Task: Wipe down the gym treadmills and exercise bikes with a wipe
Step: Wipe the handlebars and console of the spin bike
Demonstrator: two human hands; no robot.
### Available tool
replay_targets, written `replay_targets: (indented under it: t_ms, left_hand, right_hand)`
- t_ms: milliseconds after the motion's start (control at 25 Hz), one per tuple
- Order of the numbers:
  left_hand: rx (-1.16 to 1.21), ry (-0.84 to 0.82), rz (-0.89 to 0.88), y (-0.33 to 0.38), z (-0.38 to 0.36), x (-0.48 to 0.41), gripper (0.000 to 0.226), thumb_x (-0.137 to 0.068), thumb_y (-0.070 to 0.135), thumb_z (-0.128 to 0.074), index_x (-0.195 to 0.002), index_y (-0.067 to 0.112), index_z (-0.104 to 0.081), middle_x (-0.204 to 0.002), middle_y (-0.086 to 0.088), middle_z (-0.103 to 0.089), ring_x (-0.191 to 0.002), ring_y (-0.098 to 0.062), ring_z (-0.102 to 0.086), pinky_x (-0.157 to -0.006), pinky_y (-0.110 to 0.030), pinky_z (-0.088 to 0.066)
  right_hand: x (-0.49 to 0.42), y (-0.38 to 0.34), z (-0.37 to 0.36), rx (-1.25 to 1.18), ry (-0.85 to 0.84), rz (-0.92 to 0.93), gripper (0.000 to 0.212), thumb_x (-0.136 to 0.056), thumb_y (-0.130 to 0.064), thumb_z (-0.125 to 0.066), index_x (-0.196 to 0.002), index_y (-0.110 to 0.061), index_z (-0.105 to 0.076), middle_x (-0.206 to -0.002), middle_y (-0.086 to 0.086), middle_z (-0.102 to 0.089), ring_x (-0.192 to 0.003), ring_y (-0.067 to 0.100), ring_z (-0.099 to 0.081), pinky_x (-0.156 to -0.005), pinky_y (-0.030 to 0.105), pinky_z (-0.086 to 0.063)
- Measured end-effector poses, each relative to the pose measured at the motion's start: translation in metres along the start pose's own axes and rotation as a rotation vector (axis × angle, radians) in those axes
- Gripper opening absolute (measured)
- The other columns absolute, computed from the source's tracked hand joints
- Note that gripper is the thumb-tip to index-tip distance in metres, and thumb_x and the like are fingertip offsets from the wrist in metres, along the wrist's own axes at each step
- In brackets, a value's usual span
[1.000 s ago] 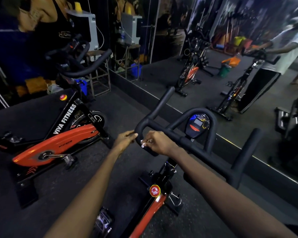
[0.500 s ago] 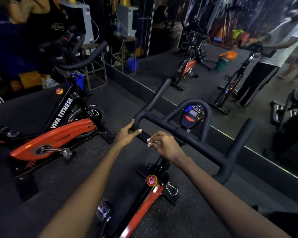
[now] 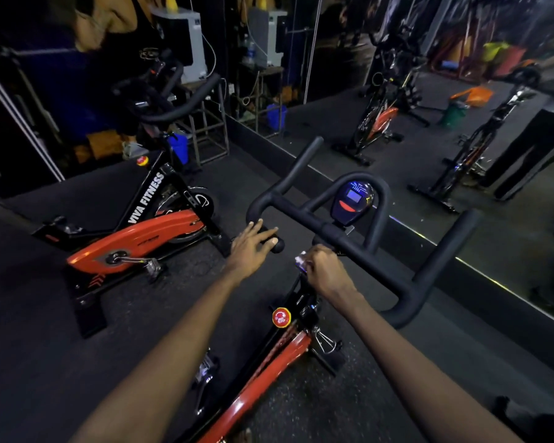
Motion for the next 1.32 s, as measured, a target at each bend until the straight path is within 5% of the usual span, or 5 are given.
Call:
replay_targets:
  t_ms: [200,560,880,1080,1320]
  left_hand:
    - [-0.061,-0.074,0.059,0.015,-0.001,0.017,0.057,-0.095,0.047,-0.057,-0.148,0.037,-0.039,-0.163,-0.003,-0.017,-0.150,-0.021,-0.015,-0.120,-0.043,-0.020]
    - [-0.082,-0.055,0.197,-0.023,0.057,0.092,0.055,-0.097,0.028,-0.057,-0.149,0.031,-0.039,-0.160,-0.005,-0.026,-0.146,-0.022,-0.028,-0.119,-0.037,-0.021]
    - [-0.099,-0.043,0.248,-0.049,0.127,0.202,0.054,-0.097,0.025,-0.058,-0.148,0.032,-0.042,-0.157,-0.003,-0.034,-0.142,-0.025,-0.036,-0.118,-0.036,-0.025]
    - [-0.101,-0.061,0.223,-0.066,0.156,0.270,0.051,-0.096,0.023,-0.059,-0.145,0.029,-0.046,-0.153,-0.005,-0.040,-0.140,-0.024,-0.039,-0.117,-0.034,-0.028]
    - [-0.110,-0.143,0.294,-0.098,0.166,0.356,0.049,-0.096,0.028,-0.059,-0.143,0.037,-0.047,-0.144,-0.005,-0.052,-0.112,-0.022,-0.061,-0.102,-0.029,-0.041]
  right_hand:
    - [-0.001,0.000,0.001,-0.034,-0.003,-0.056,0.019,-0.089,-0.014,-0.059,-0.086,0.004,-0.067,-0.097,0.023,-0.064,-0.090,0.040,-0.063,-0.072,0.040,-0.049]
    - [0.016,0.003,0.018,-0.290,0.036,-0.131,0.010,-0.083,-0.014,-0.068,-0.090,-0.011,-0.074,-0.091,0.014,-0.073,-0.088,0.028,-0.070,-0.079,0.036,-0.057]
    - [0.059,-0.051,0.027,-0.248,0.069,-0.191,0.026,-0.091,-0.008,-0.057,-0.103,0.009,-0.071,-0.112,0.034,-0.064,-0.115,0.042,-0.057,-0.107,0.040,-0.039]
    - [0.108,-0.088,0.021,-0.310,0.075,-0.249,0.037,-0.088,-0.028,-0.057,-0.100,0.004,-0.072,-0.111,0.028,-0.066,-0.116,0.036,-0.058,-0.106,0.035,-0.040]
    - [0.171,-0.152,-0.022,-0.300,0.016,-0.224,0.026,-0.089,-0.010,-0.054,-0.103,0.002,-0.073,-0.113,0.027,-0.065,-0.116,0.037,-0.056,-0.102,0.030,-0.040]
Point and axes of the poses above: each hand's wrist, its own x-axis away from the middle knuckle, its own z-axis out of the back of the hand, y = z × x, the point moved 10 cm from there along -x, towards the middle knuckle
